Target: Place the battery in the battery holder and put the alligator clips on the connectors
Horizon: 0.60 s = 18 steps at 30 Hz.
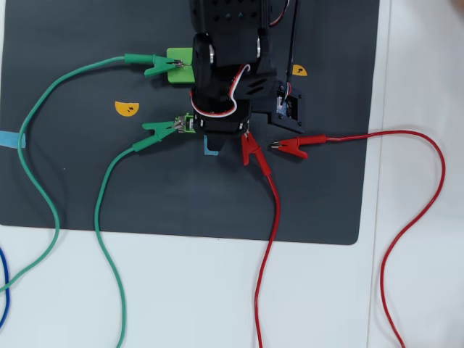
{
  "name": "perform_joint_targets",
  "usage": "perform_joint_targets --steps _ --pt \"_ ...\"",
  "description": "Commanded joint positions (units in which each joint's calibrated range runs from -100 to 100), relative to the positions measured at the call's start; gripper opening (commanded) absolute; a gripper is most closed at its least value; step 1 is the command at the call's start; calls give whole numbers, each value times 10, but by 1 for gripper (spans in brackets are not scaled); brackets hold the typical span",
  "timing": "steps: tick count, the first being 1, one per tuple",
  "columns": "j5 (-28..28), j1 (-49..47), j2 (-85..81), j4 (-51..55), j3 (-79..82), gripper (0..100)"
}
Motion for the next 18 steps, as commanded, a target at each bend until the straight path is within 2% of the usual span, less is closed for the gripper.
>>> perform_joint_targets --steps 1,5,7,9,18 --pt "4 8 -2 7 -3 20" --pt "4 9 -23 9 14 15" --pt "4 11 -65 26 18 1" --pt "4 19 -118 27 30 1" --pt "18 23 -124 17 25 1"
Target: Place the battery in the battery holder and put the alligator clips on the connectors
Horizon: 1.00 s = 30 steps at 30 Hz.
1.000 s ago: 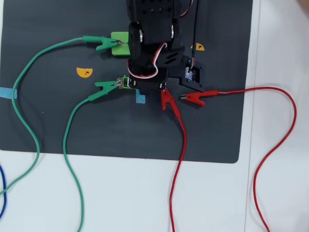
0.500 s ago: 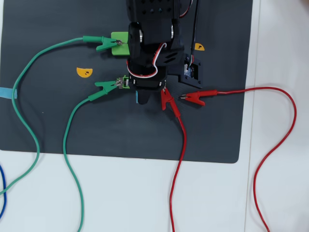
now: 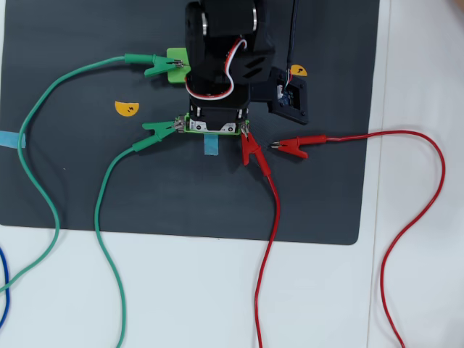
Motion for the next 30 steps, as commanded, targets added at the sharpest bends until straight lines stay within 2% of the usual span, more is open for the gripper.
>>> perform_joint_targets --steps 1,8,23,27,30 --pt "6 5 -18 -8 -9 1" --pt "18 4 40 -66 -12 1" --pt "28 -13 122 -59 -50 1" --pt "28 -7 119 -59 -42 1" --pt "28 40 47 -46 -28 1"
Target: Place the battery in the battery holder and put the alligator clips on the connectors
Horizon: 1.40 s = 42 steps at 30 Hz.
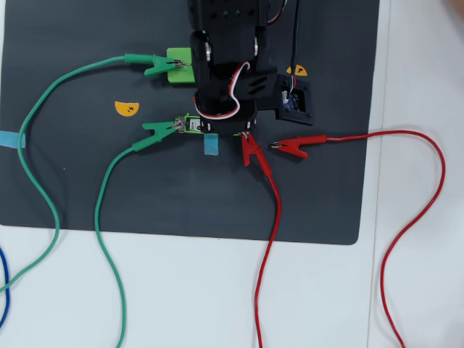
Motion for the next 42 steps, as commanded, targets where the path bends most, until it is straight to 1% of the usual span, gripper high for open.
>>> perform_joint_targets --steps 1,5,6,7,9,10,11,13,15,17,19,22,25,30,33,36,39,42 --pt "3 51 -76 13 5 1" --pt "19 52 -196 82 11 1" --pt "21 18 -245 112 10 2" --pt "20 -37 -294 143 10 6" --pt "18 -103 -338 171 10 12" --pt "4 -156 -377 185 10 17" --pt "-13 -194 -400 189 7 20" --pt "-37 -243 -416 185 -11 20" --pt "-54 -265 -402 185 -26 20" --pt "-70 -255 -321 167 -46 20" --pt "-68 -249 -242 155 -72 20" --pt "-68 -246 -185 155 -72 20" --pt "-81 -242 -163 155 -76 20" --pt "-148 -257 -156 147 -91 20" --pt "-175 -281 -156 147 -117 20" --pt "-189 -297 -155 147 -120 21" --pt "-197 -297 -111 147 -122 26" --pt "-200 -296 -52 147 -128 26"
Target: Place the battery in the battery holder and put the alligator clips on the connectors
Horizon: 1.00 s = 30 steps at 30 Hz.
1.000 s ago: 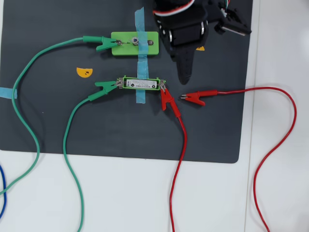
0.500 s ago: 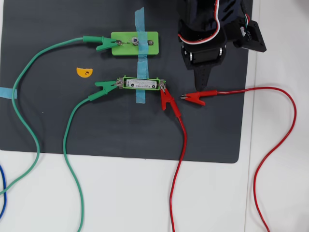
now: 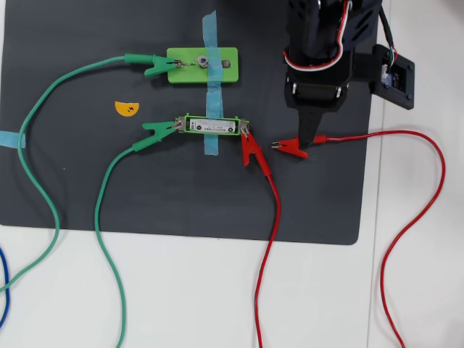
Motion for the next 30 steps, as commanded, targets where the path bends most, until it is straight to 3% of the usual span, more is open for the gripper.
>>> perform_joint_targets --steps 1,30 --pt "-12 2 65 -8 -33 26" --pt "-27 -27 243 -29 -178 26"
